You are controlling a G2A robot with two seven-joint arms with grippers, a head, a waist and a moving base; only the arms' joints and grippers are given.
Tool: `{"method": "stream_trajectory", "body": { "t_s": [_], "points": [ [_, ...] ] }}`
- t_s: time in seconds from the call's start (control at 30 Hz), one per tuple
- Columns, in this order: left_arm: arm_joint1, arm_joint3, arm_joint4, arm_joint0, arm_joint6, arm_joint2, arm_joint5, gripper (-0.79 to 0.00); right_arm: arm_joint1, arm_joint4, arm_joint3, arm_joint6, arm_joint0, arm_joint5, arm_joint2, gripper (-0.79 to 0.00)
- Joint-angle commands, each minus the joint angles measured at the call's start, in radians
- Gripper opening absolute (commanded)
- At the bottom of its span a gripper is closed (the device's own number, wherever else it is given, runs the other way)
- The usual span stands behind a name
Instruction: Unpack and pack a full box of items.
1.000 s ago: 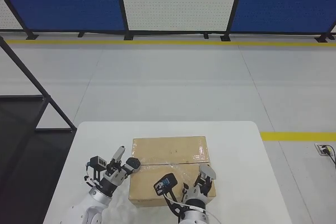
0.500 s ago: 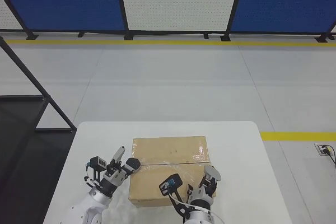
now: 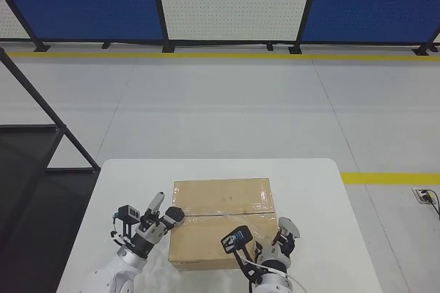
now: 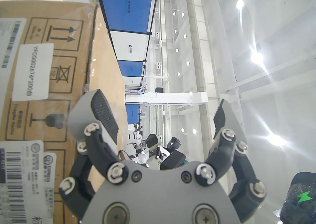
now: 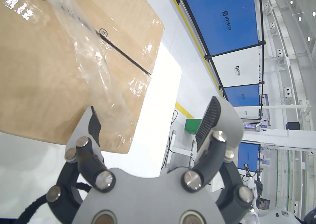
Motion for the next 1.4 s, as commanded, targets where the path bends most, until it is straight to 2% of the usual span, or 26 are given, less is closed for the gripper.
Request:
{"method": "stream_trajectory", "body": {
  "t_s": [0.0,0.27,0.3,0.37,0.43,0.47,0.5,0.6,1.0,1.37],
  "points": [
    [0.000,0.000,0.000,0.000,0.000,0.001,-0.001,0.000,-0.002,0.000,-0.003,-0.010,-0.007,-0.001,0.010,0.000],
    [0.001,-0.002,0.000,0.002,0.002,0.002,-0.002,0.000,-0.013,0.010,0.000,-0.053,-0.022,-0.002,0.044,0.000],
    [0.001,-0.003,0.001,0.003,0.003,0.001,-0.002,0.000,-0.014,0.014,0.001,-0.058,-0.023,-0.005,0.047,-0.025],
    [0.001,-0.005,0.000,0.004,0.005,0.001,-0.003,0.000,-0.016,0.015,0.002,-0.066,-0.023,-0.012,0.051,-0.397],
    [0.002,-0.006,0.000,0.006,0.005,0.000,-0.003,0.000,-0.020,0.017,0.006,-0.071,-0.021,-0.020,0.056,-0.465],
    [0.002,-0.007,0.000,0.007,0.005,-0.001,-0.003,0.000,-0.022,0.018,0.007,-0.074,-0.020,-0.023,0.057,-0.539],
    [0.002,-0.007,-0.002,0.007,0.004,-0.001,-0.004,0.000,-0.024,0.017,0.009,-0.076,-0.018,-0.026,0.058,-0.576],
    [0.002,-0.007,-0.004,0.008,0.004,-0.003,-0.006,0.000,-0.029,0.019,0.013,-0.078,-0.013,-0.037,0.063,-0.785],
    [0.004,-0.009,-0.008,0.009,0.001,-0.005,-0.006,0.000,-0.046,0.043,0.013,-0.099,-0.008,-0.092,0.083,-0.785],
    [0.004,0.001,-0.012,0.000,0.003,0.000,-0.003,0.000,-0.054,0.124,-0.066,-0.108,-0.034,-0.185,0.118,-0.785]
  ]
}}
